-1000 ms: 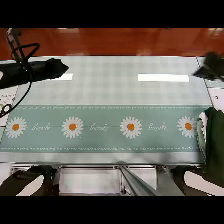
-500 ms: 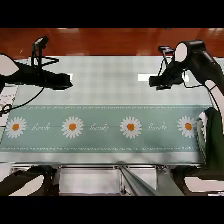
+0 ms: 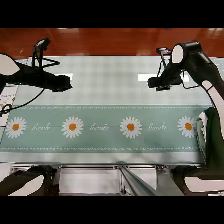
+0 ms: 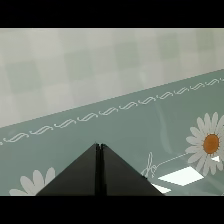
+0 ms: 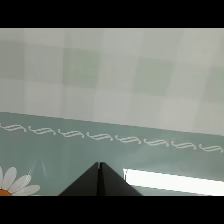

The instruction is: Fold the shirts.

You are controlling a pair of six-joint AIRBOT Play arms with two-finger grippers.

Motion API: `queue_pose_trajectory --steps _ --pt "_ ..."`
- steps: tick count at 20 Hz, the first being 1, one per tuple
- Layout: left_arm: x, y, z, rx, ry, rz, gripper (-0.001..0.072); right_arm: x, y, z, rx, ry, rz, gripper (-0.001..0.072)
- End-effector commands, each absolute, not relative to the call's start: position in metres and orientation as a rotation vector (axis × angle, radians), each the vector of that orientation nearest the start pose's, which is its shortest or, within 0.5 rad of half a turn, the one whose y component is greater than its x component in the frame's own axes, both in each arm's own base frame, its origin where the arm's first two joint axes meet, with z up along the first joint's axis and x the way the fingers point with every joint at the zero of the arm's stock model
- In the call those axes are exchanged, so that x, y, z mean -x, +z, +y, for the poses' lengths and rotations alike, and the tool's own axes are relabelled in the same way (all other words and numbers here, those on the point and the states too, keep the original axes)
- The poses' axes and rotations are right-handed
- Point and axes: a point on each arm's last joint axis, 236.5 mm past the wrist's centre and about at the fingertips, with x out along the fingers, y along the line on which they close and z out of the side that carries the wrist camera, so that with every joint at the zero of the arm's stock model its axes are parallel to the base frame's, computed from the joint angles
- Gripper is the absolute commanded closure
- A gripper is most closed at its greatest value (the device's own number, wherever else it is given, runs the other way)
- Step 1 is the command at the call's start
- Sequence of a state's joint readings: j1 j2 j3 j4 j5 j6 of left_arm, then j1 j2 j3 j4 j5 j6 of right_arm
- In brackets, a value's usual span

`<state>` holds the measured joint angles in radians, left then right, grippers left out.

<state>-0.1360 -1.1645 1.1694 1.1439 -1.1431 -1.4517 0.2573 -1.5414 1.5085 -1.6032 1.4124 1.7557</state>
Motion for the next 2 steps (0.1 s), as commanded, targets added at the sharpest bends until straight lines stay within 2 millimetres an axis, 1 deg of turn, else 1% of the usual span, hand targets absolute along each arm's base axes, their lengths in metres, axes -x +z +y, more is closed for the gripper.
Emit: queue_pose_trajectory --steps 1,2 --pt "-0.3682 0.0761 -0.1403 0.197 -0.431 1.122 0.0687 -0.4021 0.0086 0.0982 0.062 0.054 1.442 0.0690" --pt "-0.3682 0.0761 -0.1403 0.197 -0.431 1.122 0.0687 -0.4022 0.0087 0.0981 0.062 0.054 1.442 0.0690"
